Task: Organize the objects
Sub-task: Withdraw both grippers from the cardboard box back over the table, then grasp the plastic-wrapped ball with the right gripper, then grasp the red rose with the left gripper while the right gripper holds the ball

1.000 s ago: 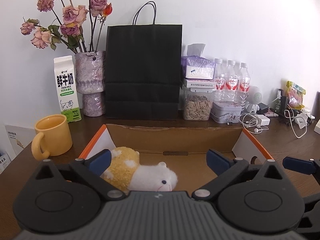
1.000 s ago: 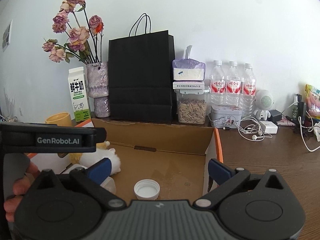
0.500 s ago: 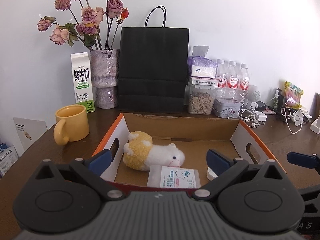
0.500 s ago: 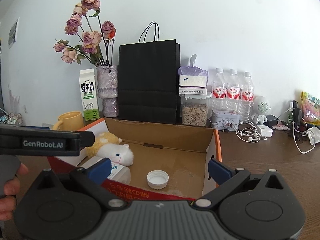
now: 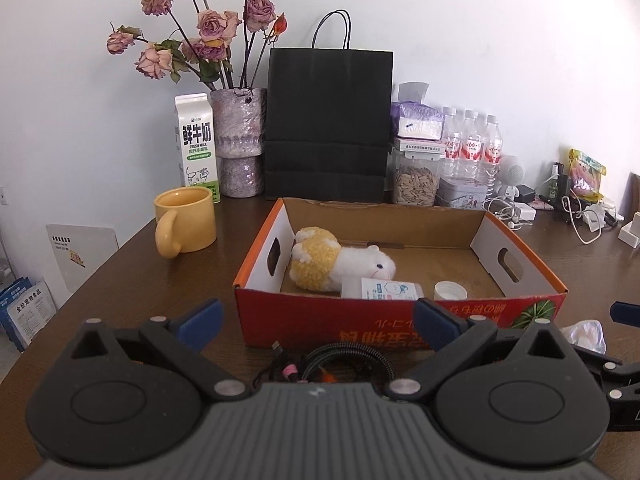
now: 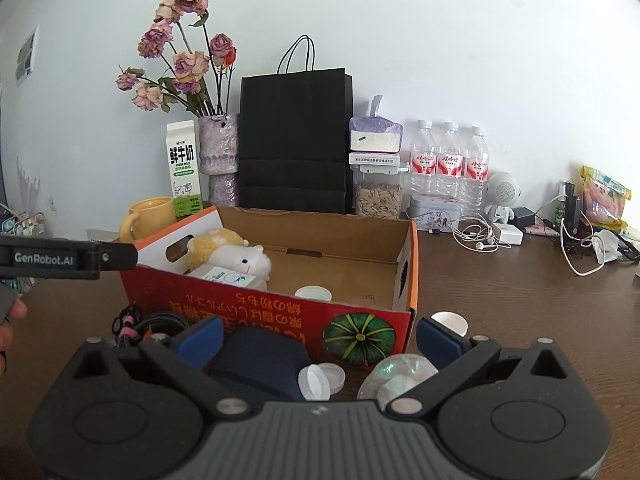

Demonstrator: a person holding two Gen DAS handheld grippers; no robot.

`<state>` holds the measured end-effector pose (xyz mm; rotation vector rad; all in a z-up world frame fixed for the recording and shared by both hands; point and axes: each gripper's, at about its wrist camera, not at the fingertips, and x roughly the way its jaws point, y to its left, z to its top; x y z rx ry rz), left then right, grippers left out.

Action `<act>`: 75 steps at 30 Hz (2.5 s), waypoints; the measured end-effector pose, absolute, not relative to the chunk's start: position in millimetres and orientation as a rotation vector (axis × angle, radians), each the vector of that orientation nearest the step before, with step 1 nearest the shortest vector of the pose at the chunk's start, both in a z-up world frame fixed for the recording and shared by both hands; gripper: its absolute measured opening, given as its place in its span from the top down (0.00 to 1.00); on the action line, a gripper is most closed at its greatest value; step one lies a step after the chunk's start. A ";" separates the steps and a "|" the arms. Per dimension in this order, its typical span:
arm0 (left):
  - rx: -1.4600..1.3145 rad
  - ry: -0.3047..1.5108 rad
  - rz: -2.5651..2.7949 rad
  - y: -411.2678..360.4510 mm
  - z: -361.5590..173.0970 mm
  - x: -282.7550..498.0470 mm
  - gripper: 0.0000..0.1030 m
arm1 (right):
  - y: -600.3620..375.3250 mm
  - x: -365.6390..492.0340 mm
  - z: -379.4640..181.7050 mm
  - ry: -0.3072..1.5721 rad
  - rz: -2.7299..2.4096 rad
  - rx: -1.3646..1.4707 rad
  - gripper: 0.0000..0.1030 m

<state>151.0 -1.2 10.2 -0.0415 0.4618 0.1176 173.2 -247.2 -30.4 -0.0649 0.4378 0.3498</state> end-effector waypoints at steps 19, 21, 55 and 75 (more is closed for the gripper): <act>-0.032 0.604 0.128 24.2 -23.6 105.3 0.00 | -280.9 139.6 -58.9 0.534 0.283 -0.052 0.00; -0.031 0.612 0.132 24.3 -24.7 107.1 0.00 | -284.2 140.9 -60.9 0.540 0.275 -0.049 0.00; -0.050 0.652 0.068 0.6 -29.8 139.2 0.00 | -293.2 214.9 -79.2 0.560 0.262 -0.037 0.57; 0.022 0.682 -0.077 -47.2 -43.1 169.0 0.17 | -296.2 201.3 -73.4 0.456 0.252 -0.029 0.58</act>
